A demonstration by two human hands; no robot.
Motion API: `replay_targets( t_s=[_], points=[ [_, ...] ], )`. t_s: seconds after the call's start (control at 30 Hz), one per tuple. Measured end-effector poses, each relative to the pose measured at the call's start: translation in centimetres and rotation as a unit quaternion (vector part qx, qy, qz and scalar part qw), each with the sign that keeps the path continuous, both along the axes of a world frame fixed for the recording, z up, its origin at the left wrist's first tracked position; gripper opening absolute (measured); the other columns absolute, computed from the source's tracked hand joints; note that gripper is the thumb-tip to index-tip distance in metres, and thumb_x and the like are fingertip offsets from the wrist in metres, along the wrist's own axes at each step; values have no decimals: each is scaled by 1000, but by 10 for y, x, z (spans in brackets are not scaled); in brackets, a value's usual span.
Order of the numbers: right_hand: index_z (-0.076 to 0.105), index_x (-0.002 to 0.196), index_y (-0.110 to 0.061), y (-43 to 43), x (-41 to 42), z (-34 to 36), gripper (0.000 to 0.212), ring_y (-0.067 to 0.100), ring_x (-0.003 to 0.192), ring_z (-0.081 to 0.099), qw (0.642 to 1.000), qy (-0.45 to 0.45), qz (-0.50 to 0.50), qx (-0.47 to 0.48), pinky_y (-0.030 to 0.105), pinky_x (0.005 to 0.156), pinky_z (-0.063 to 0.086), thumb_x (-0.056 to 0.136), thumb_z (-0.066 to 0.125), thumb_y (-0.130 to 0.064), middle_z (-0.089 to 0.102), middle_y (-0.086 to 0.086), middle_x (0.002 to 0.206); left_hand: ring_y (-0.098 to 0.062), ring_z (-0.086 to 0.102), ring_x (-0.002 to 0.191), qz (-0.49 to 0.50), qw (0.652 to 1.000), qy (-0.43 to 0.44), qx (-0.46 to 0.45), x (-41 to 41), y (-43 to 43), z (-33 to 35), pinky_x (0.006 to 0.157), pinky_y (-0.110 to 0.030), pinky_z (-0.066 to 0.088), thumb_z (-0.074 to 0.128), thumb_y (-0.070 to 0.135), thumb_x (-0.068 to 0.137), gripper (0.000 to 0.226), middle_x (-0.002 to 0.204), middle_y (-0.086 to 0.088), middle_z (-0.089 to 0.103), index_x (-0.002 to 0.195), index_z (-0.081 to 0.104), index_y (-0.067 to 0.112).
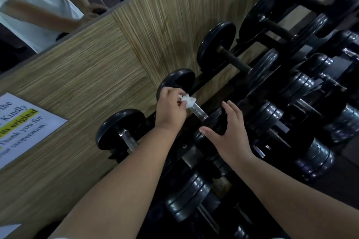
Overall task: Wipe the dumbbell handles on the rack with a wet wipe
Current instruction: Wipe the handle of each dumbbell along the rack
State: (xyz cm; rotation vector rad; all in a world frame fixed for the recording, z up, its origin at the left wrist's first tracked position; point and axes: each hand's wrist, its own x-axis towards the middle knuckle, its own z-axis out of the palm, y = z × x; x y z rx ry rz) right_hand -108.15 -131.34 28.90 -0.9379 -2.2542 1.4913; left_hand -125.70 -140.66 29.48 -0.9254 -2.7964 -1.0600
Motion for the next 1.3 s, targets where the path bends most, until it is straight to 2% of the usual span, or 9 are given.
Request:
replay_targets(
  t_s=[0.2,0.3,0.47,0.6,0.73,0.93,1.07,1.2,1.3],
  points=[
    [21,154,-36,-2,0,-7,96,1,148,15,1000,18,-8,2,34,118,23,77,75,-55,8,-26,159,-19,64,98,9,998,48,-42,0,2,-8,89,-30,54,70,20,97,16,107,-1,72,106,78,10],
    [22,155,-36,-2,-1,-9,97,1,148,15,1000,24,-10,-1,33,117,23,76,75,-56,8,-28,159,-9,62,99,16,1000,3,-18,3,6,-6,88,-11,47,69,23,99,23,115,-2,69,113,77,7],
    [24,154,-36,-1,0,-13,95,2,148,15,999,33,-11,12,34,117,24,76,75,-56,9,-27,159,-9,64,93,-1,1000,-6,-11,-3,8,-6,82,-5,44,71,14,96,16,106,2,68,110,79,11],
    [25,154,-37,0,0,-15,94,1,148,14,999,39,-11,14,34,117,23,76,75,-57,9,-27,159,-8,65,84,-120,992,18,-38,-7,2,-6,77,2,42,75,5,91,10,94,-2,72,98,81,9],
    [25,154,-39,1,1,-17,93,-2,148,12,999,48,-8,14,32,117,21,77,75,-56,9,-27,159,-23,70,86,-288,949,79,-96,-11,-2,-8,82,-19,51,75,-3,85,11,88,-7,72,91,80,6],
    [26,154,-39,1,-1,-20,93,0,148,12,999,49,-9,16,38,119,24,77,76,-54,10,-29,158,-27,69,89,-217,964,119,-92,-42,4,2,82,-36,57,69,2,93,10,94,-10,70,89,78,2],
    [27,154,-37,0,-1,-22,92,1,149,13,998,58,-12,20,41,120,25,76,74,-57,12,-25,159,-29,68,87,-259,954,116,-100,-32,4,-2,87,-31,53,72,-4,87,9,88,-12,69,87,78,2],
    [30,154,-33,1,-2,-25,92,3,149,15,997,69,-18,29,47,120,28,77,74,-56,15,-20,160,-31,69,80,-389,906,127,-110,-13,0,-7,84,-33,55,70,-6,79,16,85,-10,71,89,78,3],
    [29,153,-35,0,-2,-26,91,3,149,13,997,74,-16,21,46,120,28,77,75,-54,14,-22,160,-33,69,76,-361,916,154,-85,-23,2,-4,91,-28,50,68,-1,84,10,81,-13,70,86,78,0]
  ],
)
